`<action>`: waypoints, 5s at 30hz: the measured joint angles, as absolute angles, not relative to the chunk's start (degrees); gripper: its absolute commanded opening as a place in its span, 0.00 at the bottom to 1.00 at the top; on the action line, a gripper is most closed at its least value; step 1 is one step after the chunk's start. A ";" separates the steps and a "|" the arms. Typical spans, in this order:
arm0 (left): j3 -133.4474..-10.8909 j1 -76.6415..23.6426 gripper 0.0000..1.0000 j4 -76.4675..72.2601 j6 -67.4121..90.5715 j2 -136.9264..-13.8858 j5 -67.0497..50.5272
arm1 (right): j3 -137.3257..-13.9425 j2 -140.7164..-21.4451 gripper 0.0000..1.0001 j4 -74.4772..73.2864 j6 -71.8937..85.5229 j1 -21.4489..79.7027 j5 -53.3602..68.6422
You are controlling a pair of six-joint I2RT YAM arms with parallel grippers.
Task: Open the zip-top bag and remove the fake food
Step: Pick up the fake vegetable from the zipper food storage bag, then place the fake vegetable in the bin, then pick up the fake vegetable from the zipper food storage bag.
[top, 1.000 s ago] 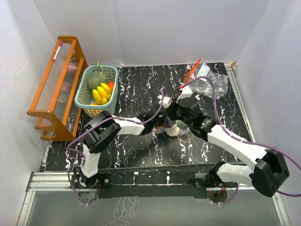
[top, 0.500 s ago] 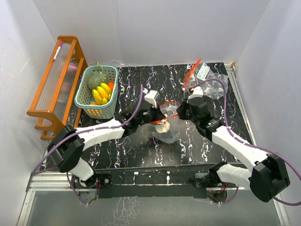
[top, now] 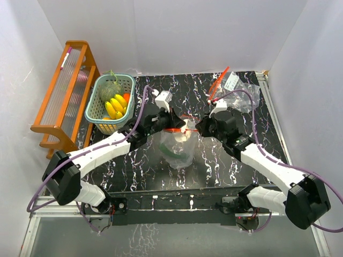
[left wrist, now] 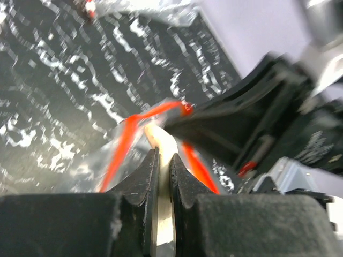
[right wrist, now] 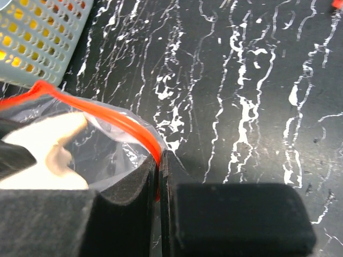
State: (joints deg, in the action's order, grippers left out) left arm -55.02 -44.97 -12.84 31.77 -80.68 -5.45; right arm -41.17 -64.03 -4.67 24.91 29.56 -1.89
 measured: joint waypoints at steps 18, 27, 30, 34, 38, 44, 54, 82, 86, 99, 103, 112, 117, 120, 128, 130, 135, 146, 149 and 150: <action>-61.39 -46.39 0.00 -13.10 29.52 -84.03 -2.68 | -43.35 -56.55 0.08 -9.89 23.16 38.37 -7.75; -61.69 -42.68 0.00 -13.61 31.68 -84.01 -5.69 | -46.37 -56.71 0.08 -8.97 22.59 39.38 -7.11; -64.07 -42.22 0.00 -11.81 31.81 -83.77 -6.72 | -46.35 -58.92 0.08 -8.91 22.68 39.38 -7.20; -67.11 -38.83 0.00 -8.23 31.31 -81.47 -7.92 | -46.28 -59.61 0.08 -8.62 22.79 39.38 -7.86; -68.07 -27.49 0.00 -5.43 32.34 -77.08 -10.52 | -45.95 -60.45 0.08 -8.54 22.79 39.38 -9.58; -71.64 -14.17 0.00 -0.16 32.56 -75.55 -11.57 | -44.88 -63.77 0.08 -8.73 22.81 39.38 -10.83; -70.61 5.52 0.00 4.62 33.10 -76.60 -7.73 | -44.12 -63.90 0.08 -8.36 22.76 39.09 -10.87; -62.17 9.56 0.62 3.68 35.99 -69.82 -10.17 | -43.57 -63.86 0.12 -7.81 22.52 38.13 -9.15; -62.13 -1.80 0.61 3.18 35.22 -68.38 -8.86 | -47.33 -63.90 0.41 -11.00 21.12 38.13 -9.17; -52.07 -40.64 0.42 -4.27 38.94 -77.12 -1.52 | -52.42 -60.62 0.80 -14.06 19.99 25.02 -7.77; -45.34 -44.99 0.42 -6.59 41.65 -78.13 0.78 | -47.77 -58.89 0.80 -14.39 21.47 14.52 -4.97; -41.87 -44.71 0.43 -5.08 42.87 -69.97 7.09 | -34.74 -61.93 0.39 -11.77 24.38 7.57 6.04; -36.64 -44.71 0.36 -8.12 44.47 -65.71 6.94 | -33.93 -62.11 0.08 -8.25 25.34 6.92 9.32; -30.00 -45.63 0.35 -12.23 47.18 -66.78 6.39 | -33.93 -61.87 0.08 -7.11 26.00 6.79 10.37; -28.25 -53.17 0.35 -19.90 50.65 -79.31 6.68 | -34.02 -55.13 0.08 -7.20 29.54 6.68 10.44; -29.71 -54.37 0.35 -22.50 50.94 -82.50 6.68 | -34.09 -55.07 0.08 -7.46 30.24 6.68 10.44; -33.19 -55.88 0.34 -26.94 50.81 -88.01 7.01 | -34.09 -55.11 0.08 -8.75 31.07 6.68 10.44; -35.92 -56.49 0.35 -34.92 50.24 -97.23 6.63 | -34.06 -55.11 0.08 -8.93 31.57 6.63 10.46; -35.29 -56.60 0.35 -37.23 49.74 -97.12 6.59 | -34.06 -55.13 0.08 -8.91 31.55 6.63 10.48; -34.61 -56.60 0.31 -38.35 49.69 -96.90 6.57 | -34.06 -55.13 0.08 -8.88 31.55 6.63 10.48</action>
